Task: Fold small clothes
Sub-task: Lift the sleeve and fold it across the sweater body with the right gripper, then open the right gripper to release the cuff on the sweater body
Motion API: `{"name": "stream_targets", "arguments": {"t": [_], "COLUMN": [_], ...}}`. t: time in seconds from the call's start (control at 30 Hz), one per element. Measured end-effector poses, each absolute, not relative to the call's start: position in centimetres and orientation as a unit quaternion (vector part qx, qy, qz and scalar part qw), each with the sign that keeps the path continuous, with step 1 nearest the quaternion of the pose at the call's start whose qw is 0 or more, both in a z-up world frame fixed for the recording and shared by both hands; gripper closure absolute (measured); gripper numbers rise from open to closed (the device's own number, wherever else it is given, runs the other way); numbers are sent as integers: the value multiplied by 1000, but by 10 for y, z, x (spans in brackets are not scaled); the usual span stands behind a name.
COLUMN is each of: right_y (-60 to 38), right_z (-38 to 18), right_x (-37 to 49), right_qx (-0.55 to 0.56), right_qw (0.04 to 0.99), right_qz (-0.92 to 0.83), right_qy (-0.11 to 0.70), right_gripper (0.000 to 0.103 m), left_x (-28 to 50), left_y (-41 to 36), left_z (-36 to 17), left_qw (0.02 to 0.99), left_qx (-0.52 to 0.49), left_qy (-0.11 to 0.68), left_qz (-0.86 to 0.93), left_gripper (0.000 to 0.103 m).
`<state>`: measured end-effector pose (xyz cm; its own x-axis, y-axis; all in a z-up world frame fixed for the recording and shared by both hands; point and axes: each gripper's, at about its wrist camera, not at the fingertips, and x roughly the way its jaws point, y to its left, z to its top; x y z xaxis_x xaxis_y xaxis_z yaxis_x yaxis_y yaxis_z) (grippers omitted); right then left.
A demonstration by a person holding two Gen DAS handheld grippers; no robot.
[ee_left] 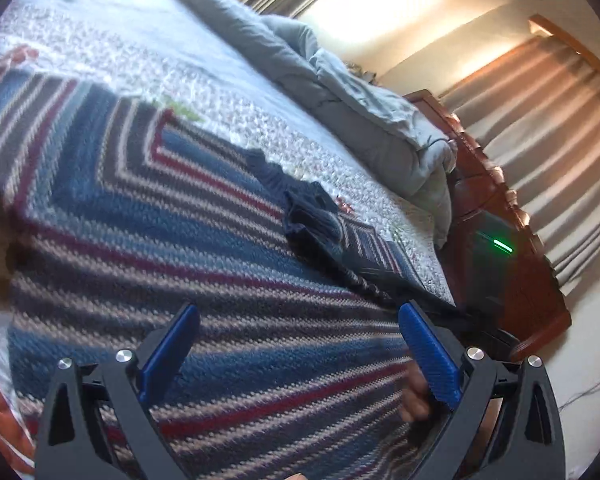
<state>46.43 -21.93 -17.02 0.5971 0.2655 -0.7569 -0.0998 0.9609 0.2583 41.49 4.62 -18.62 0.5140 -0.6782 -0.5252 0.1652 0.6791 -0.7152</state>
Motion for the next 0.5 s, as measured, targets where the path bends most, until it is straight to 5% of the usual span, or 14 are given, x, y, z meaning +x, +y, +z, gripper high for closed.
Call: {"name": "stream_targets", "arguments": {"t": [0.13, 0.5], "right_y": [-252, -273], "right_z": [-164, -162], "right_x": [397, 390], "right_qx": [210, 242], "right_qw": [906, 896], "right_qz": [63, 112], "right_qy": [363, 356], "right_gripper": [33, 28], "left_x": [447, 556], "left_y": [21, -69], "left_z": [-179, -231], "left_qw": [784, 702], "left_qx": [-342, -379], "left_qy": [442, 564], "left_qz": [-272, -216], "left_gripper": [4, 4]}}
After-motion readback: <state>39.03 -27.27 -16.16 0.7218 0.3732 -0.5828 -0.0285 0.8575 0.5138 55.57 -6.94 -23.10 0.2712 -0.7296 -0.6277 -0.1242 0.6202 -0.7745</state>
